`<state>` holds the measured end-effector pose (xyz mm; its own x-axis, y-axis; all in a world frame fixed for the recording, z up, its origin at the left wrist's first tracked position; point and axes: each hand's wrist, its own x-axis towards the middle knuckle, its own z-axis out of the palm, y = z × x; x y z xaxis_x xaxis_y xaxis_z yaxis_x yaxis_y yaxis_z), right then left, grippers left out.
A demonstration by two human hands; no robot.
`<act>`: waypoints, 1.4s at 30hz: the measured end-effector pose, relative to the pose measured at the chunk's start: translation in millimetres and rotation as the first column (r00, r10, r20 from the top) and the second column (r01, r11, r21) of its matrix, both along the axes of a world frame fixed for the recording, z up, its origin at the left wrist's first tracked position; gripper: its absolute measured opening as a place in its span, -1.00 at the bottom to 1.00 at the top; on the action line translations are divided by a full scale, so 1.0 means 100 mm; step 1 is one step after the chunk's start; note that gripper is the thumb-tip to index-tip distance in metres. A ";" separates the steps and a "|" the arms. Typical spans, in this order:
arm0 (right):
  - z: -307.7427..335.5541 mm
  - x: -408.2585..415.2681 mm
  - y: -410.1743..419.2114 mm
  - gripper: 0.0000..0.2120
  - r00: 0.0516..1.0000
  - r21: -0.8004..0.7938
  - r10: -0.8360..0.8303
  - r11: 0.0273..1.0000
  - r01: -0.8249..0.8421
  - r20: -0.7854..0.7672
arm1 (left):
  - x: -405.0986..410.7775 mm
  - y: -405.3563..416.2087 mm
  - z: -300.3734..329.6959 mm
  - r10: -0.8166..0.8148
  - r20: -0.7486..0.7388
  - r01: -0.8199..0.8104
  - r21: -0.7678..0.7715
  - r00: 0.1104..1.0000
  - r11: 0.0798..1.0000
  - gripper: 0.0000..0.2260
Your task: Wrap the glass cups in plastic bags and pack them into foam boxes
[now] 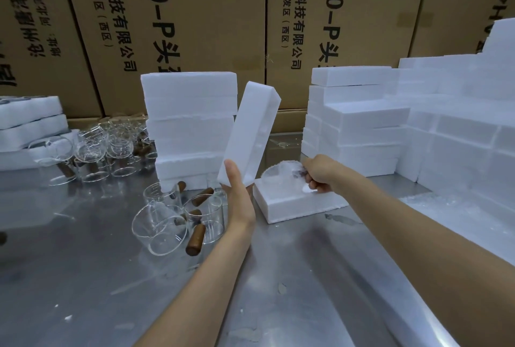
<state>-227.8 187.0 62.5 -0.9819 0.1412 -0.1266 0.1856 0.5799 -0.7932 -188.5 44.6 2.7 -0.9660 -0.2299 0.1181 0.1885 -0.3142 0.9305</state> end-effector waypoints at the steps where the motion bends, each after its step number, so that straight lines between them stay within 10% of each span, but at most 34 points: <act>1: -0.02 -0.01 0.00 -0.82 1.000 0.146 0.023 0.989 -0.020 -0.016 | 0.00 0.00 0.00 -0.002 0.000 0.002 -0.006 1.000 1.000 -0.09; 6: -0.14 0.03 0.00 -0.67 0.992 0.673 0.060 0.739 0.033 -0.114 | 0.02 0.01 0.00 0.016 0.003 -0.016 -0.045 1.000 0.999 -0.06; 11: -0.27 0.03 0.03 -0.70 0.989 0.778 0.070 0.625 0.058 -0.130 | 0.03 0.01 0.01 0.008 0.012 -0.007 -0.063 1.000 0.998 -0.01; 14: -0.28 0.07 0.04 -0.73 0.970 0.669 0.015 0.726 0.157 -0.244 | 0.05 0.01 0.01 0.015 0.007 -0.015 -0.069 1.000 0.998 -0.01; 18: -0.28 0.12 0.12 -0.69 0.774 0.113 -0.231 0.925 0.362 -0.590 | 0.06 0.05 0.03 0.071 -0.048 -0.077 -0.135 0.996 0.988 -0.23; 22: -0.31 0.19 0.24 -0.68 0.709 -0.423 -0.360 0.901 0.097 -0.606 | 0.07 0.08 0.02 0.073 -0.170 -0.124 -0.308 0.983 0.943 -0.33; 27: -0.35 0.25 0.28 -0.68 0.743 -0.488 -0.266 0.868 -0.093 -0.614 | 0.08 0.10 0.00 -0.003 -0.205 -0.093 -0.456 0.979 0.885 -0.13; 42: -0.50 0.18 0.38 -0.65 0.817 -0.440 -0.311 0.895 0.079 -0.486 | -0.01 0.08 -0.10 -0.026 -0.240 -0.111 -0.541 0.970 0.833 -0.23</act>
<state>-210.1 225.0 12.9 -0.8631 0.3912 0.3194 -0.2559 0.2064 -0.9444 -189.1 52.2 -6.9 -0.8866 -0.1011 0.4513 0.4170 0.2469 0.8747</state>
